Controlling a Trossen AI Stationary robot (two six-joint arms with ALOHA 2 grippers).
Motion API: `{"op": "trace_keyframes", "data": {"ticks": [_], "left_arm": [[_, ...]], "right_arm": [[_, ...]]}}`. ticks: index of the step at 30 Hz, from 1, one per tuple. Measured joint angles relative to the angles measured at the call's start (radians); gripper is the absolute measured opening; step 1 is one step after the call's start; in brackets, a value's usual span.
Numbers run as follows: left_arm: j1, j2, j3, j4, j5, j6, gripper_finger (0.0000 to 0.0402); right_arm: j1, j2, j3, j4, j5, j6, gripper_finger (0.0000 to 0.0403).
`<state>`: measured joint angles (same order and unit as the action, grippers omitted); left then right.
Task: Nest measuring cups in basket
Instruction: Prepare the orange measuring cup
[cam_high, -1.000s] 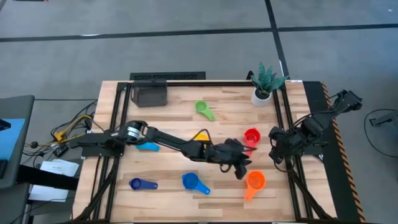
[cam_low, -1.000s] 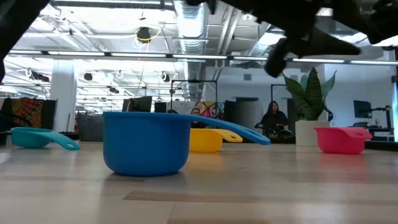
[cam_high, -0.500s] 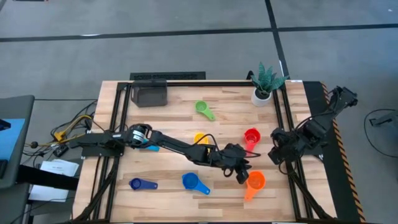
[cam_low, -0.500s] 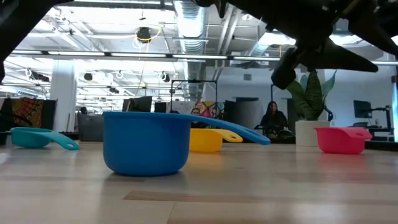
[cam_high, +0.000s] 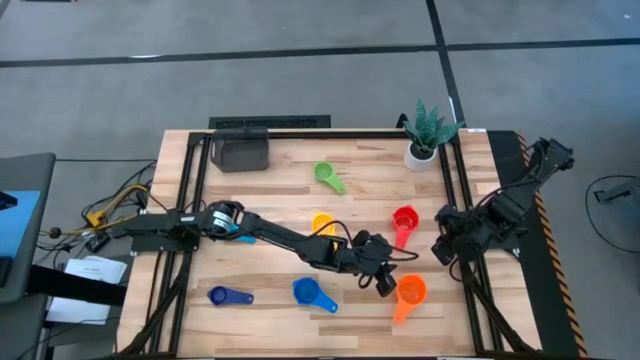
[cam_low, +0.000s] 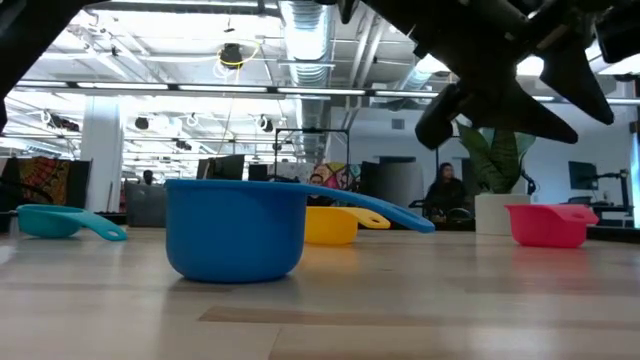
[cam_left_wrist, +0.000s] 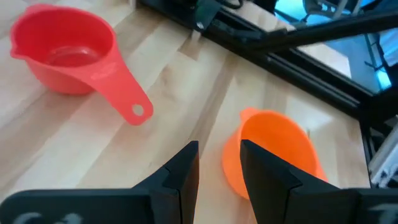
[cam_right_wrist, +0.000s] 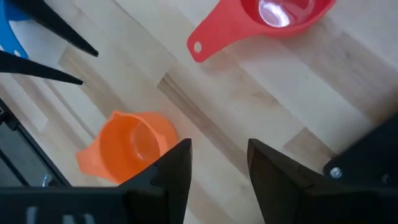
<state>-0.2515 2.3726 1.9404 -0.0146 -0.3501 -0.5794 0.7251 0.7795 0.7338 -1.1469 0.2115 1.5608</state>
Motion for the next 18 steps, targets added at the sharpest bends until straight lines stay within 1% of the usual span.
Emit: {"op": "trace_keyframes", "data": {"ticks": [3, 7, 11, 13, 15, 18], "left_arm": [[0.01, 0.009, 0.0, 0.015, 0.0, 0.022, 0.0105], [0.021, 0.024, -0.001, 0.024, 0.043, -0.001, 0.0105], [0.019, 0.053, -0.002, 0.116, 0.056, -0.004, 0.0105], [0.018, 0.078, -0.001, 0.214, 0.067, -0.005, 0.0105], [0.016, 0.086, -0.001, 0.24, 0.07, -0.001, 0.0105], [0.016, 0.086, -0.001, 0.221, 0.06, 0.019, 0.0105]], "right_arm": [[-0.003, 0.0, 0.0, -0.004, 0.001, -0.014, 0.018], [-0.002, 0.0, 0.0, -0.009, 0.029, -0.022, 0.0184], [-0.002, 0.0, 0.0, -0.01, 0.034, -0.044, 0.0187], [-0.002, 0.0, 0.0, -0.011, 0.034, -0.048, 0.0187], [-0.002, 0.0, 0.0, -0.012, 0.034, -0.049, 0.0185], [0.001, 0.0, 0.0, -0.013, 0.034, -0.046, 0.0184]]}}
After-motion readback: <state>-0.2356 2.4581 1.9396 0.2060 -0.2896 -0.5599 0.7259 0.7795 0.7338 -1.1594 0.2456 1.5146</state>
